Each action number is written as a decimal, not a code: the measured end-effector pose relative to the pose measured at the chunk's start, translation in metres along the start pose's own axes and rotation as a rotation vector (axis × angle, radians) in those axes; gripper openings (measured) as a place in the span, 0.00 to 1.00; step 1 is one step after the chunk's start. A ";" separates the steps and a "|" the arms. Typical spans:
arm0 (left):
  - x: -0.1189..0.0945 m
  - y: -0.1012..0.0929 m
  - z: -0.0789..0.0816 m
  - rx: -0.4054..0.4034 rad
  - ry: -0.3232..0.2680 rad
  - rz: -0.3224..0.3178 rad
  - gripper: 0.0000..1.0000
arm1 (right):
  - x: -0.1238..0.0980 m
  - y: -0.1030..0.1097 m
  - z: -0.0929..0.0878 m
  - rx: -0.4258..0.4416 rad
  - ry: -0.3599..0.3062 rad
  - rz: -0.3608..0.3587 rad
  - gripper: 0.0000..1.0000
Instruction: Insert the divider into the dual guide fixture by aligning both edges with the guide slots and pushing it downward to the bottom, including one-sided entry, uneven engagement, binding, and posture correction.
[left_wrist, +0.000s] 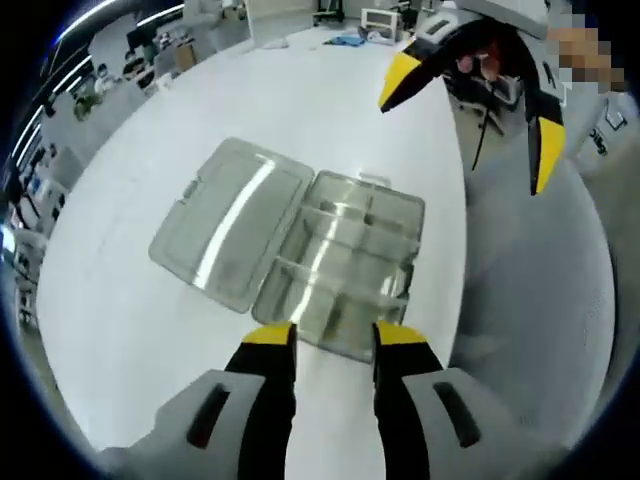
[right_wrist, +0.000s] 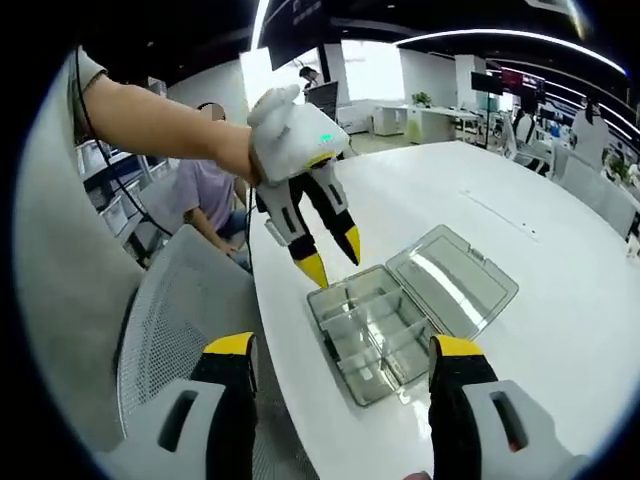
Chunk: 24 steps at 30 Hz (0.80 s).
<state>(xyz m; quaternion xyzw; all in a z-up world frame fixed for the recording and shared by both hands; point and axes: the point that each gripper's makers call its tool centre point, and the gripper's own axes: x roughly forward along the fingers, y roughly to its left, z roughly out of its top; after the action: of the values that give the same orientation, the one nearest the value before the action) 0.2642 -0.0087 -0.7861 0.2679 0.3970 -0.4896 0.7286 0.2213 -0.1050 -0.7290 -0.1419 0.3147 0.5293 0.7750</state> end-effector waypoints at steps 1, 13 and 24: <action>-0.001 -0.001 0.000 -0.008 -0.011 0.004 0.30 | 0.000 0.000 -0.001 -0.003 0.003 0.001 0.67; -0.024 -0.012 0.013 -0.188 -0.229 0.047 0.37 | 0.000 -0.003 -0.006 -0.017 0.031 0.007 0.67; -0.035 -0.024 0.024 -0.202 -0.330 0.070 0.43 | -0.002 -0.009 -0.011 -0.027 0.047 0.009 0.67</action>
<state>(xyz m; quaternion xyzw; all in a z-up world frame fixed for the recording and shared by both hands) 0.2424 -0.0191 -0.7440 0.1233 0.3096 -0.4590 0.8236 0.2250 -0.1161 -0.7373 -0.1635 0.3263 0.5334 0.7630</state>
